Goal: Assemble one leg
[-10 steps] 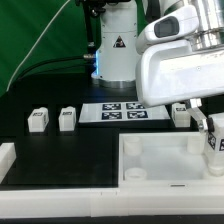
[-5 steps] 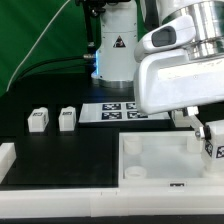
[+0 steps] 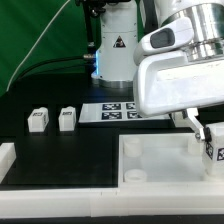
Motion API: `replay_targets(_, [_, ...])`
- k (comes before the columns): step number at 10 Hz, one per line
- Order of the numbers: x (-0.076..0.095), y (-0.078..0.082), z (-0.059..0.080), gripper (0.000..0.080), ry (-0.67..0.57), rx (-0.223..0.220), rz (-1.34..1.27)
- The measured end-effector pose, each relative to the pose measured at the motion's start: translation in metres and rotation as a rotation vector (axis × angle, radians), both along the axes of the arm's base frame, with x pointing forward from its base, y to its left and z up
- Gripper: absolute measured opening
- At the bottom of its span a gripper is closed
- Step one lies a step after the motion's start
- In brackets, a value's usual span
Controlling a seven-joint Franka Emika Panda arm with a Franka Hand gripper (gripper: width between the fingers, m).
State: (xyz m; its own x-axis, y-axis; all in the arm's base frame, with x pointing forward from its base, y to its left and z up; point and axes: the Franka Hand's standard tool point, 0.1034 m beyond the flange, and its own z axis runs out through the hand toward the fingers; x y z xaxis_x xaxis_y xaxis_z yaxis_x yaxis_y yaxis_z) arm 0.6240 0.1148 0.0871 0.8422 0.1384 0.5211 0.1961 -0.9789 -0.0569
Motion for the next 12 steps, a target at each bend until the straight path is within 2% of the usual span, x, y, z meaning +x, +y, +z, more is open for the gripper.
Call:
replay_targets(1, [0.000,0.000,0.001,0.0294,-0.001,0.000,0.000])
replay_targets(2, [0.001,0.000,0.004,0.0490,-0.004,0.000,0.001])
replay_targets(3, [0.002,0.000,0.006,0.0490,-0.007,0.000,0.001])
replay_targets(4, [0.002,0.000,0.006,0.0614,-0.008,-0.001,0.001])
replay_targets(5, [0.002,-0.001,0.006,0.0639,-0.009,-0.002,0.002])
replay_targets(8, [0.005,-0.001,0.015,0.0648,-0.008,-0.003,0.005])
replay_targets(12, [0.008,-0.006,0.034,0.0649,0.003,-0.015,0.016])
